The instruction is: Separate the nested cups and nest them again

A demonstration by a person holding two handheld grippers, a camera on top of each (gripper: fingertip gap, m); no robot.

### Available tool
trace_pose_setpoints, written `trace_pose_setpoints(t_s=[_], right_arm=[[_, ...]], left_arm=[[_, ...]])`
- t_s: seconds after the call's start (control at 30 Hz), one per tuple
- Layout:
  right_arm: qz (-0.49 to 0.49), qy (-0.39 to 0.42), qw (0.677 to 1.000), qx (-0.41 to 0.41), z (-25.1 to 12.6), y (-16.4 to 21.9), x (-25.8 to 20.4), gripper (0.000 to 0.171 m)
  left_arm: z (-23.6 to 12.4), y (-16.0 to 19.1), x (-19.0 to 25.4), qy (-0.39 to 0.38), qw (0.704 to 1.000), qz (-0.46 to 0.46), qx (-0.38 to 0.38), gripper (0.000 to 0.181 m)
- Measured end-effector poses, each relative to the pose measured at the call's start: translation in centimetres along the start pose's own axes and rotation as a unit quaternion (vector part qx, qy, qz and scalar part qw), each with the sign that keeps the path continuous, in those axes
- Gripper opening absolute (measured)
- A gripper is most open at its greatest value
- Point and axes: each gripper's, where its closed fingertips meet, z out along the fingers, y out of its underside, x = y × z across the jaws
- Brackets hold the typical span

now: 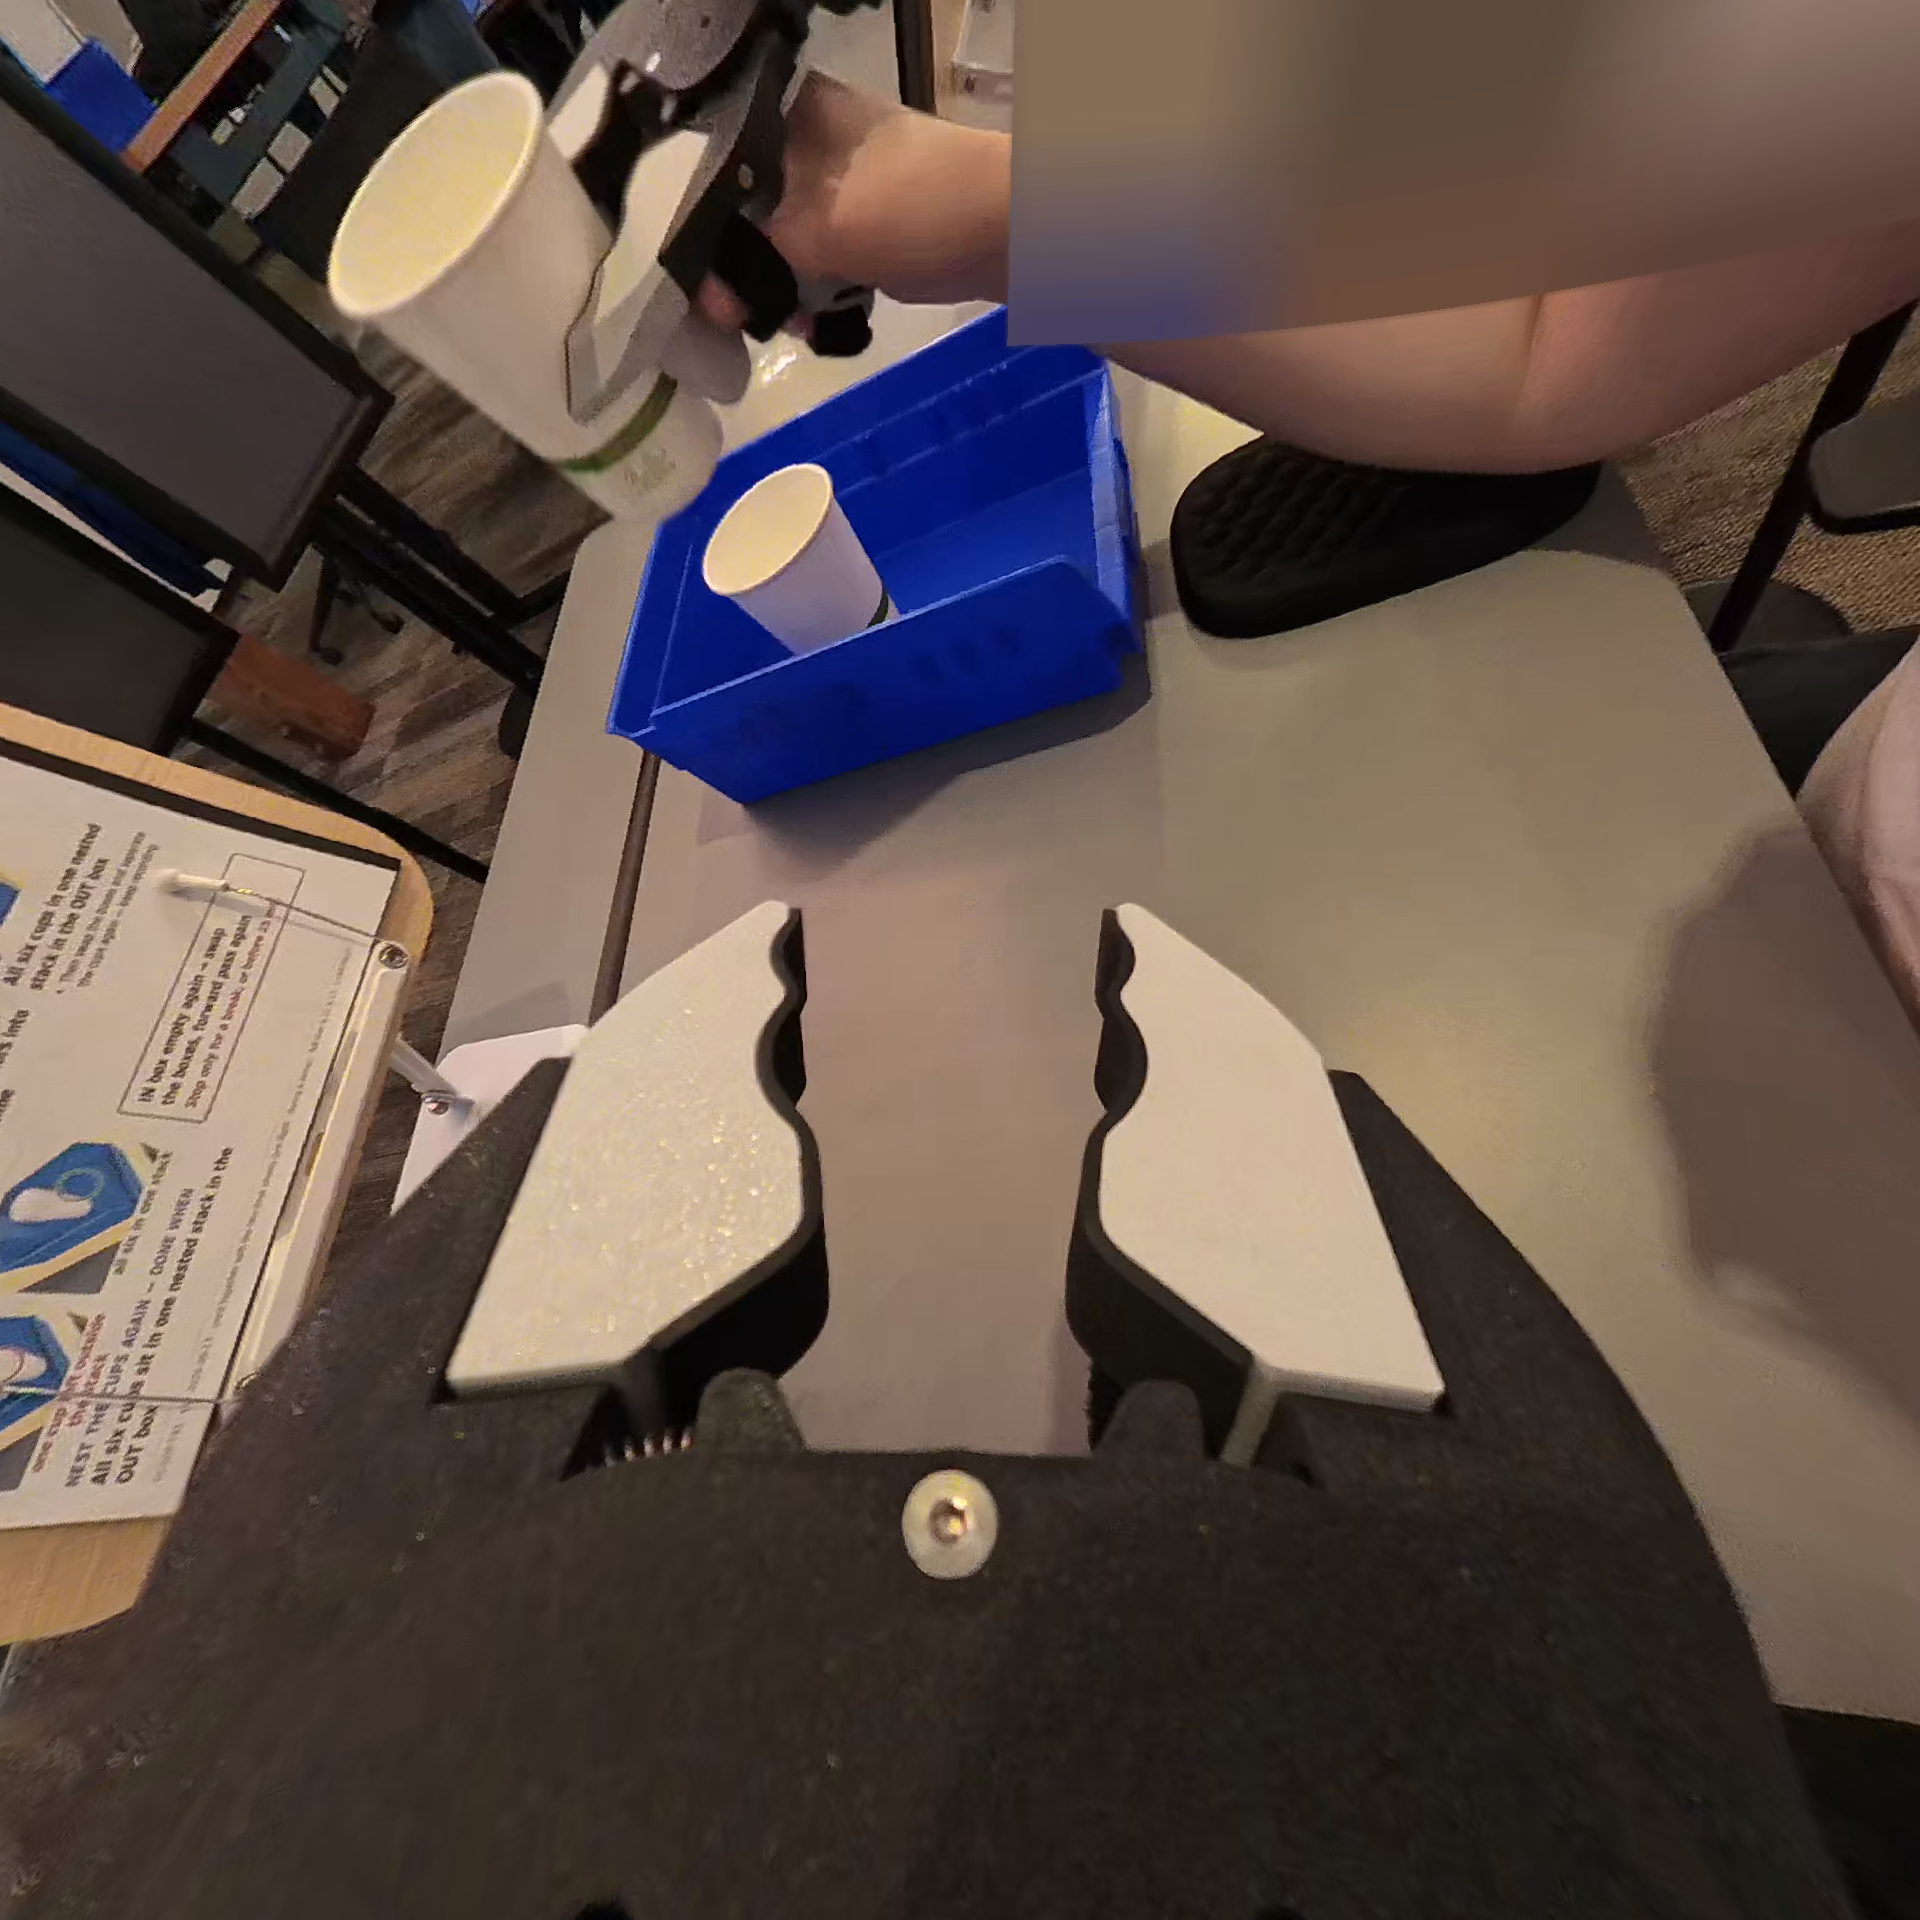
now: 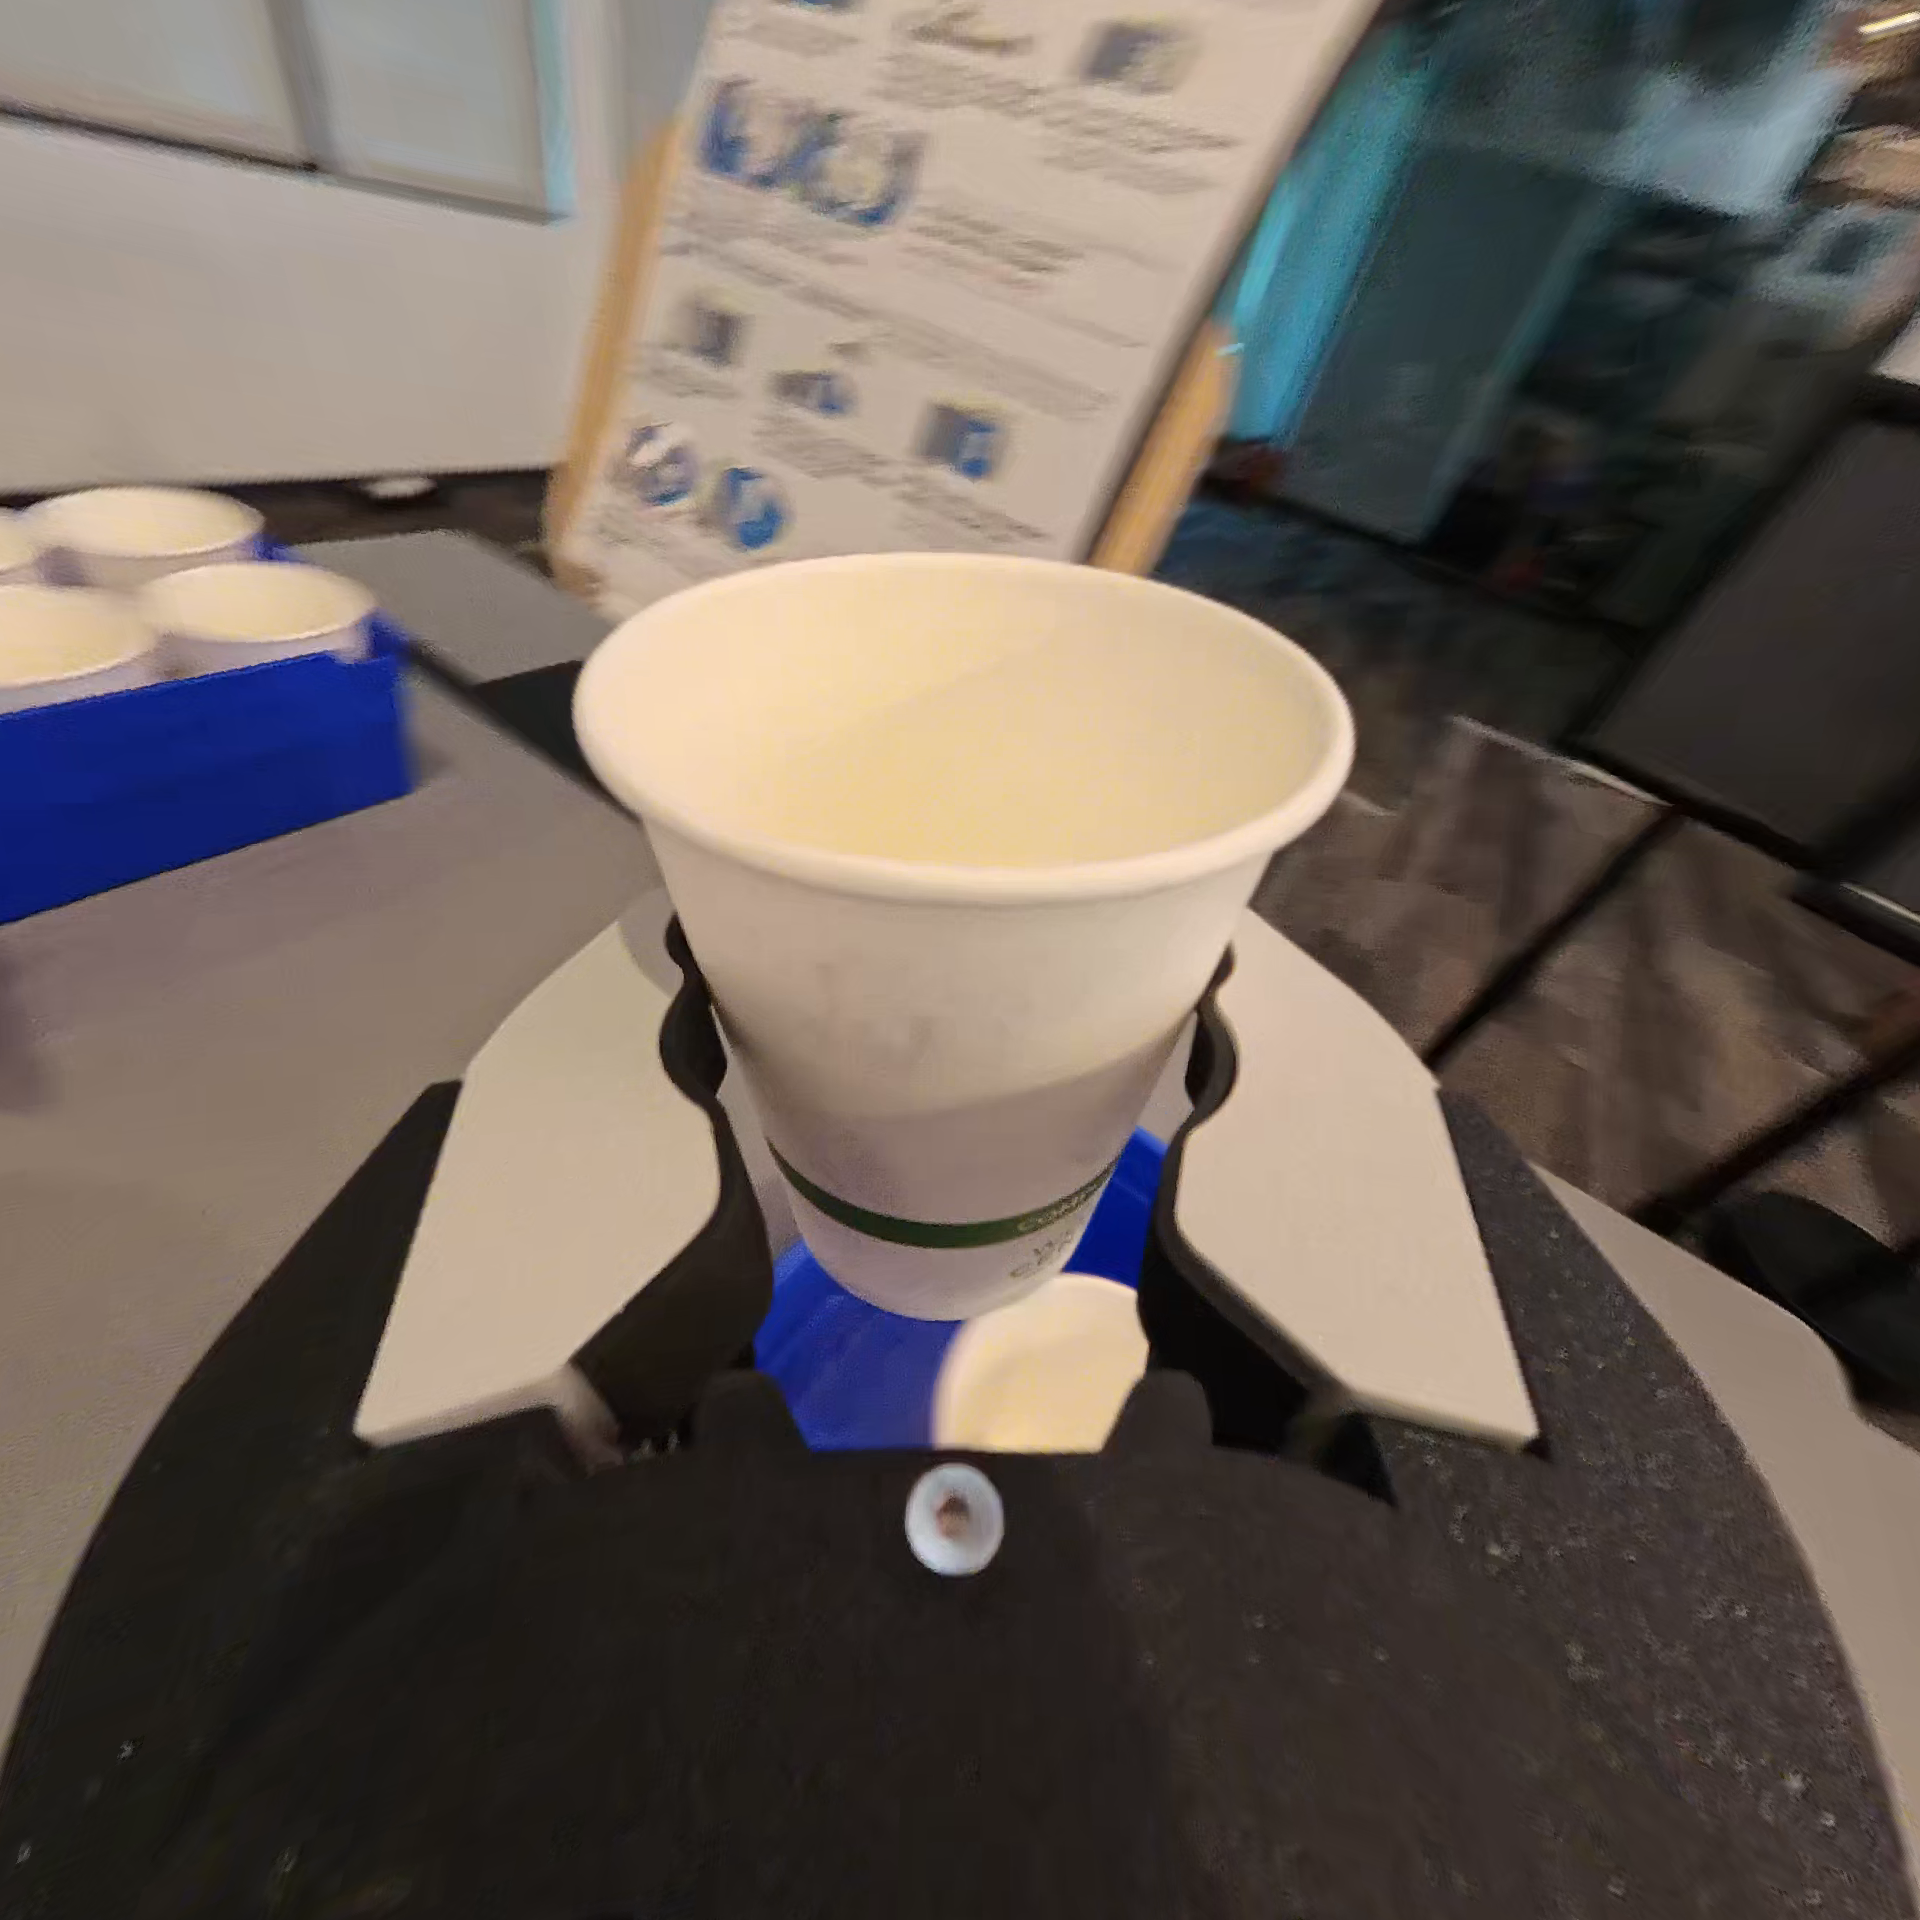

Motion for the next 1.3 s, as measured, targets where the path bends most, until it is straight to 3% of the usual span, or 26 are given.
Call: trace_pose_setpoints(t_s=[0.17, 0.43, 1.3], right_arm=[[0.05, 0.053, 0.997, -0.037, -0.1, 5.3, 5.1, 0.088], [0.073, 0.023, 0.993, -0.085, 1.0, 9.1, 5.2, 0.088], [0.092, -0.026, 0.975, -0.202, 0.2, 13.6, 4.5, 0.09]], left_arm=[[0.2, 0.1, 0.3, 0.001, 1.0, 0.007, -0.009, 0.053], [0.1, 0.4, 0.4, 0.002, 1.0, 0.014, -0.017, 0.052], [0.8, 1.2, 1.5, 0.023, 0.998, 0.039, -0.05, 0.05]])
